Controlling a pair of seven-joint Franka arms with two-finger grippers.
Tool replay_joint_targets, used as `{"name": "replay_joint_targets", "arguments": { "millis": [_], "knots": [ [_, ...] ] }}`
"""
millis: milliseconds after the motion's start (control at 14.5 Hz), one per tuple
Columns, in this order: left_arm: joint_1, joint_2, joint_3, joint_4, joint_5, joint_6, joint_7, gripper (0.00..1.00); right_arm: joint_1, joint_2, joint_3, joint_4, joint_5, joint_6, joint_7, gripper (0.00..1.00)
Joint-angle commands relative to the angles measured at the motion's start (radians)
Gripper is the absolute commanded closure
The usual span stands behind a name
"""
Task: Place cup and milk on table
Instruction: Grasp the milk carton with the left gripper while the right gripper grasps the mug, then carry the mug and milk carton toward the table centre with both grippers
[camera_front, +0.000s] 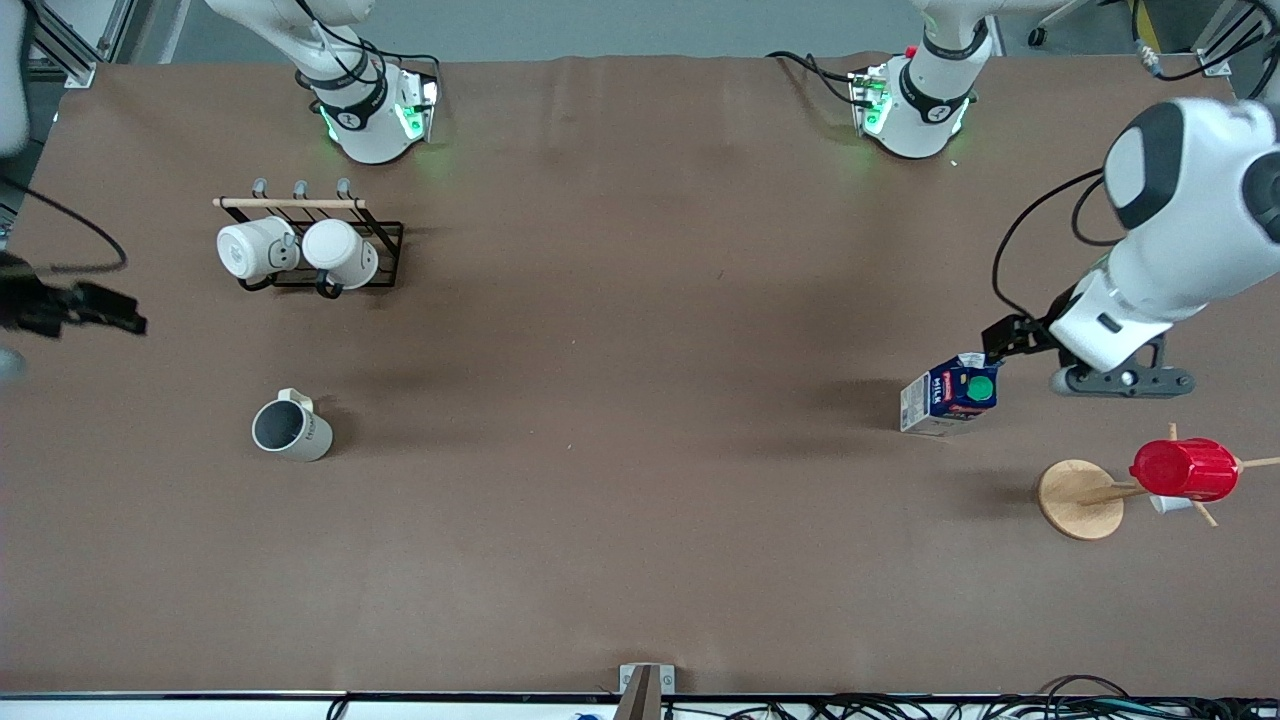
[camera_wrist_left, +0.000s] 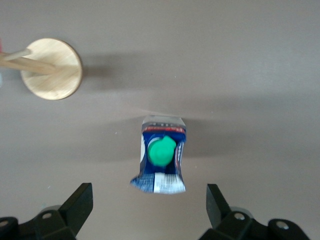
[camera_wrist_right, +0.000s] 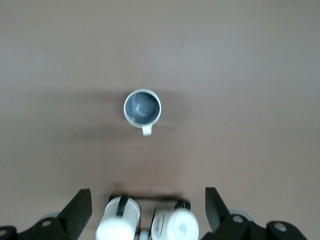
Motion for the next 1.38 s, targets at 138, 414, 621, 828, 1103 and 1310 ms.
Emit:
{"name": "replay_joint_targets", "arguments": {
  "millis": [138, 414, 621, 828, 1103, 1310],
  "knots": [
    [0.004, 0.097, -0.002, -0.036, 0.002, 0.141, 0.017, 0.00, -0.009, 0.042, -0.001, -0.244, 0.021, 0.356, -0.121, 0.00],
    [0.004, 0.127, -0.002, -0.047, 0.003, 0.146, 0.019, 0.09, -0.015, 0.143, -0.002, -0.361, 0.019, 0.609, -0.247, 0.00],
    [0.004, 0.124, -0.002, -0.085, 0.003, 0.146, 0.020, 0.17, -0.014, 0.196, -0.002, -0.430, 0.018, 0.776, -0.270, 0.00],
    [0.005, 0.121, -0.002, -0.096, 0.003, 0.138, 0.020, 0.22, -0.015, 0.226, -0.002, -0.490, 0.018, 0.903, -0.299, 0.00],
    [0.004, 0.122, -0.004, -0.094, 0.003, 0.138, 0.020, 0.52, -0.009, 0.242, -0.002, -0.493, 0.018, 0.907, -0.298, 0.23],
    [0.002, 0.111, -0.004, -0.091, 0.003, 0.136, 0.020, 0.60, -0.008, 0.240, -0.001, -0.493, 0.019, 0.895, -0.278, 0.75]
  ]
}}
